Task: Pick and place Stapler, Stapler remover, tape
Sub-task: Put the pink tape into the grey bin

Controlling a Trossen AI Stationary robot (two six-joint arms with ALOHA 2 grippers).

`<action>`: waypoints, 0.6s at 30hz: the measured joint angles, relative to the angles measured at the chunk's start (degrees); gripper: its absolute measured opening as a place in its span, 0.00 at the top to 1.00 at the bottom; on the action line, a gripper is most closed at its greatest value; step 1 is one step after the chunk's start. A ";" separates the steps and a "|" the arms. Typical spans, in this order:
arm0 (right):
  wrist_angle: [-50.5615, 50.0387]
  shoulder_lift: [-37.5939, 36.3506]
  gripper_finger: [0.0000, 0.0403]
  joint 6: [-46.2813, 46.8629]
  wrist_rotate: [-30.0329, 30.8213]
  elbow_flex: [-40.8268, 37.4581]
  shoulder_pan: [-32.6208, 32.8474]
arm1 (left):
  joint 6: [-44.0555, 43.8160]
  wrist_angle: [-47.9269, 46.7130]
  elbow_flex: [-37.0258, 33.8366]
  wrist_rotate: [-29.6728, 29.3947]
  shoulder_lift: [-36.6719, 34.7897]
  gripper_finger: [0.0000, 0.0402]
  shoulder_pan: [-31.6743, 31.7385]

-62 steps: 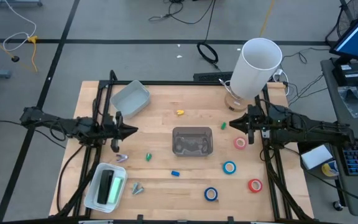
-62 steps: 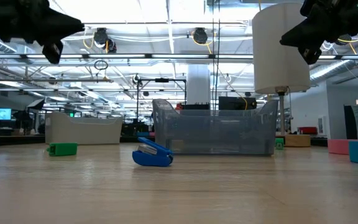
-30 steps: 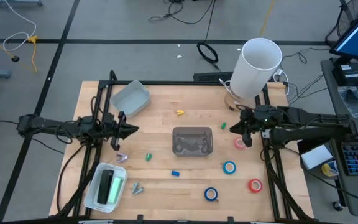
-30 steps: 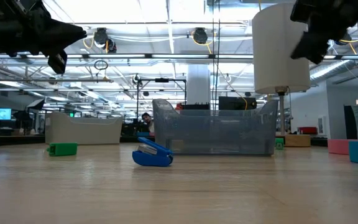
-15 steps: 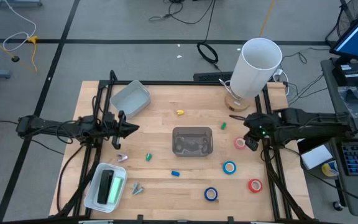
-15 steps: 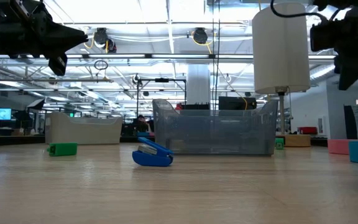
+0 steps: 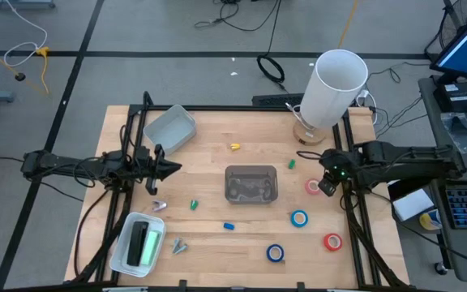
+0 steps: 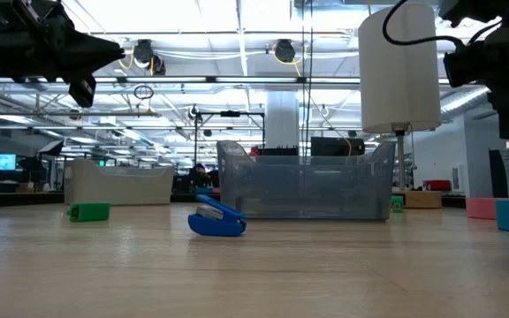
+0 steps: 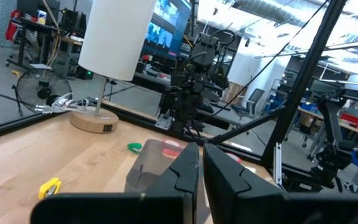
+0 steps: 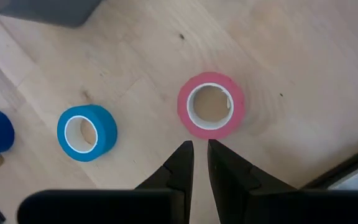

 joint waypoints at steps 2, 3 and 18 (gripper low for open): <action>0.02 0.00 0.90 1.52 0.00 -0.02 0.00 | 0.00 0.00 0.00 0.22 0.00 0.94 0.00; 0.03 0.00 0.90 2.37 0.00 -0.09 0.00 | 0.00 -0.01 0.00 0.22 0.00 0.94 0.00; 4.43 0.00 0.69 10.67 -1.69 -5.37 -0.04 | 0.07 -0.24 0.00 0.29 0.00 0.94 0.00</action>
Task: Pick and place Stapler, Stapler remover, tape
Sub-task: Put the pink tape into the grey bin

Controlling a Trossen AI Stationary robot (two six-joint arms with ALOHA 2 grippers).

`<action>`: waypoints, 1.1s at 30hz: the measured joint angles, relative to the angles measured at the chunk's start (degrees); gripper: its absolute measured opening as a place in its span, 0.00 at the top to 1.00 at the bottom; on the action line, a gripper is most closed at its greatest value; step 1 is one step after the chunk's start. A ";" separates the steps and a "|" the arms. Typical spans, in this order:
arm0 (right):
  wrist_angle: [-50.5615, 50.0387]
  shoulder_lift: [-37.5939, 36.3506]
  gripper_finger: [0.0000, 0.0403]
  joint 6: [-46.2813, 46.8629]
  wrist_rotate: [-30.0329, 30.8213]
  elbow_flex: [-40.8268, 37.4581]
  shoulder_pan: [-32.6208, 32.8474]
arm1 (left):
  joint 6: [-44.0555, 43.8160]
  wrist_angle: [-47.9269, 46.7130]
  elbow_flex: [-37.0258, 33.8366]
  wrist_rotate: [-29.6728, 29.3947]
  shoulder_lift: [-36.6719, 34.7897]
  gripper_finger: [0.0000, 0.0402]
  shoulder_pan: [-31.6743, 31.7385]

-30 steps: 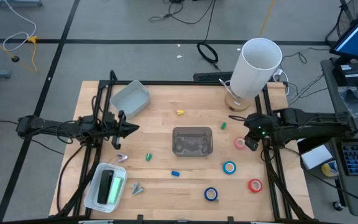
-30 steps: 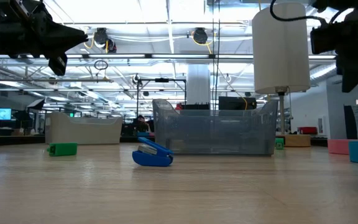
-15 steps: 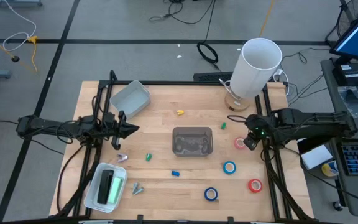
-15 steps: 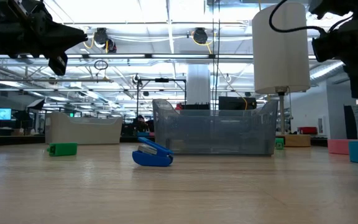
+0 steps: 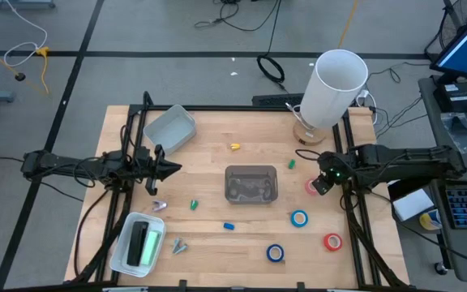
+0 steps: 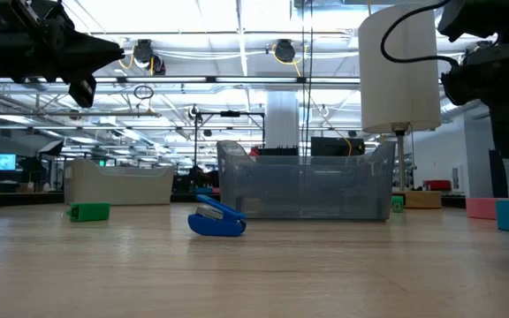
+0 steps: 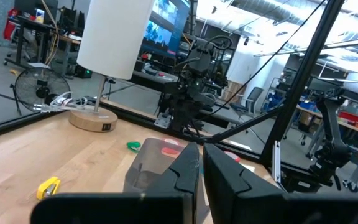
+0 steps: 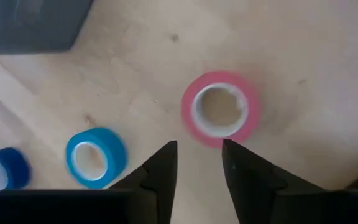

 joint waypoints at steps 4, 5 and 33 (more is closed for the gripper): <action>0.71 -0.02 0.64 1.83 0.05 -0.45 0.02 | 0.00 0.00 0.00 0.04 0.00 0.94 0.00; 0.73 -0.01 0.63 1.92 0.16 -0.52 0.00 | 0.00 0.00 0.00 0.05 0.00 0.94 0.00; 6.03 0.00 0.62 10.38 1.95 -5.56 -0.46 | 0.22 -0.04 0.02 0.09 0.00 0.94 0.00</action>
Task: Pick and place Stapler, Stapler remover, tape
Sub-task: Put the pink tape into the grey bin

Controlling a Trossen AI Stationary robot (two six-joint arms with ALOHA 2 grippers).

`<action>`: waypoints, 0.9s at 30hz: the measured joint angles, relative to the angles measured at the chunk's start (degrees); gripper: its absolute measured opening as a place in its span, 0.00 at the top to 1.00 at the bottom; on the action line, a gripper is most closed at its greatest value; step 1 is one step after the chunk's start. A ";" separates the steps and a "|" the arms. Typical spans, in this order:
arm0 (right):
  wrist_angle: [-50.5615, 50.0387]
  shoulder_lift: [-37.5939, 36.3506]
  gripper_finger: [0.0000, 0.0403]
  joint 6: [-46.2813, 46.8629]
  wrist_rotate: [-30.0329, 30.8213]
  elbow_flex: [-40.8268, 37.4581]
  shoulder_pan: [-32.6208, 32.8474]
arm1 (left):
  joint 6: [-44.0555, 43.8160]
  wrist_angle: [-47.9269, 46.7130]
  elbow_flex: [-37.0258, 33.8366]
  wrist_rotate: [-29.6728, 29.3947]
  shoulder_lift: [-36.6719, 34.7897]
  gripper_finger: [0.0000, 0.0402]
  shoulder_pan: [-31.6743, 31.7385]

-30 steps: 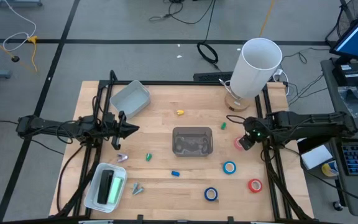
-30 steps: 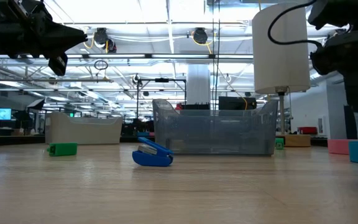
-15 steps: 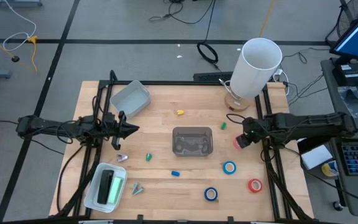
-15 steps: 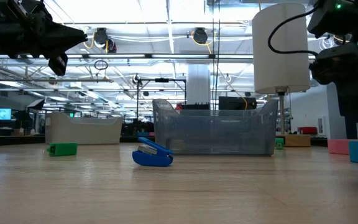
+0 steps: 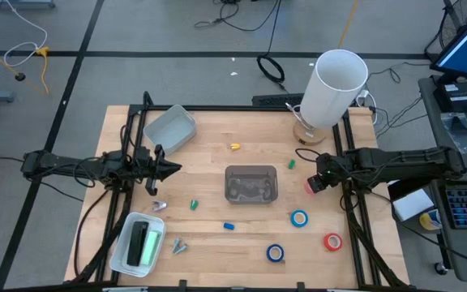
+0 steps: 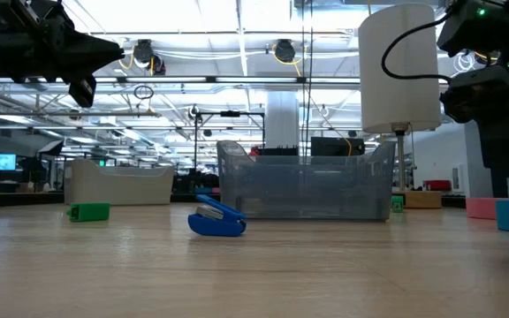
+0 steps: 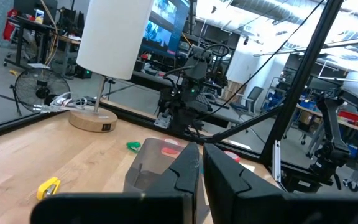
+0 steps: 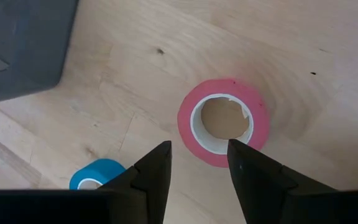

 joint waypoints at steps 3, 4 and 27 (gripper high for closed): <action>0.00 0.00 0.62 -0.02 -0.11 0.00 0.00 | 0.00 0.00 0.00 0.00 0.00 0.94 0.00; 0.00 0.00 0.62 0.02 -0.11 0.00 0.00 | 0.00 0.00 0.00 0.00 0.00 0.94 0.00; 1.93 -0.02 0.62 4.02 -3.25 0.00 -0.02 | -0.07 0.02 0.00 -0.02 -0.01 0.94 0.00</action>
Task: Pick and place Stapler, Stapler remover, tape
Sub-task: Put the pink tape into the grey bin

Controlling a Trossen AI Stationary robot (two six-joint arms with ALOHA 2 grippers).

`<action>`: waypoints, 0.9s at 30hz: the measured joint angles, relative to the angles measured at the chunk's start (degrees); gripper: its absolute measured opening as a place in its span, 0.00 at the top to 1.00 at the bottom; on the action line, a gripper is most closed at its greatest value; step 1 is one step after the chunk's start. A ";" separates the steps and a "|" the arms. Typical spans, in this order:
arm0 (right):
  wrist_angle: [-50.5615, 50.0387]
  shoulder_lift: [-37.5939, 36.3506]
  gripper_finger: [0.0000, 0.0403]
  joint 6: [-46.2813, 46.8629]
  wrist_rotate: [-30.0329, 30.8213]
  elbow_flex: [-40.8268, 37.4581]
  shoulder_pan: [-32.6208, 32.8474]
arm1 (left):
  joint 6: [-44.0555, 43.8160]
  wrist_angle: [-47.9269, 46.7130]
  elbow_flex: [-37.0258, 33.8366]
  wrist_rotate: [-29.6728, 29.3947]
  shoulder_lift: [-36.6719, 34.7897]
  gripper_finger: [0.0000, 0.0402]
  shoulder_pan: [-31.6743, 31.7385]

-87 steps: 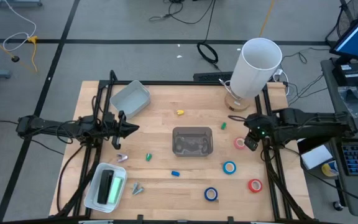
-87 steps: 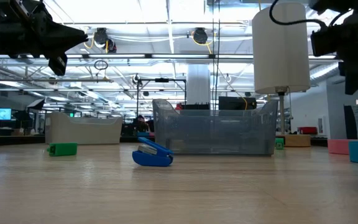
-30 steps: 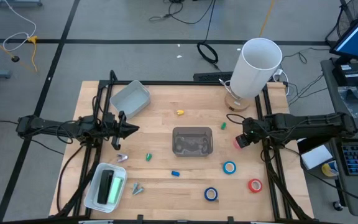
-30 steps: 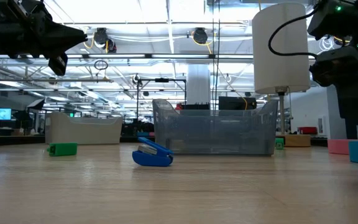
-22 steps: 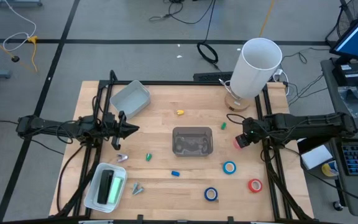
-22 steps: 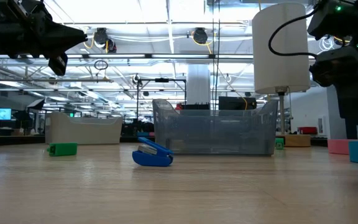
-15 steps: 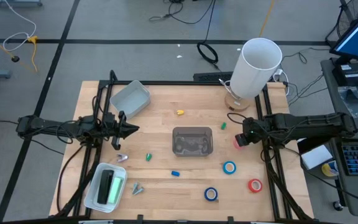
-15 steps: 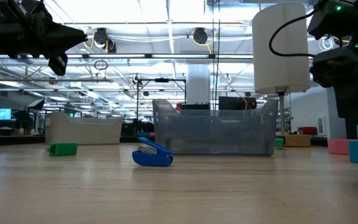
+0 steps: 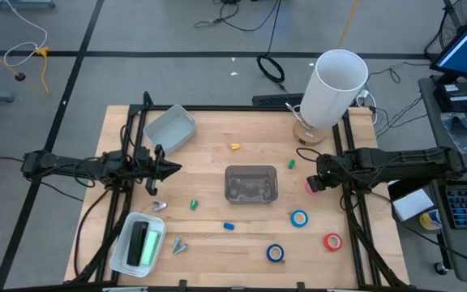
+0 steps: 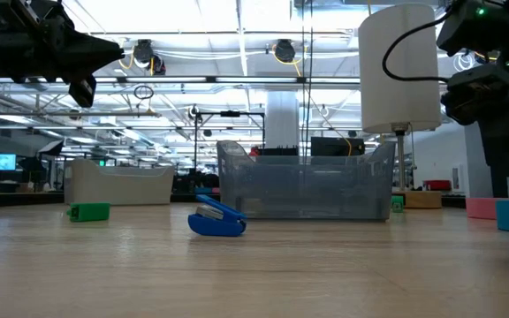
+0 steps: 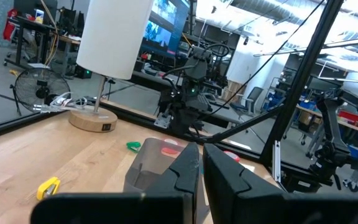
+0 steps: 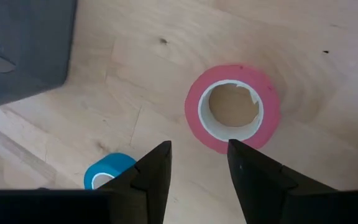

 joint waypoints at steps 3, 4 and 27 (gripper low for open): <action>0.28 0.00 0.62 -0.01 0.09 0.00 0.00 | 0.00 0.00 0.00 0.00 0.01 0.94 0.00; 0.36 0.00 0.62 -0.01 0.10 0.00 0.00 | 0.00 0.00 0.00 0.00 -0.01 0.94 0.00; -0.95 0.00 0.62 16.07 6.55 0.00 -0.28 | 0.44 0.00 0.00 -0.09 -0.02 0.94 -0.02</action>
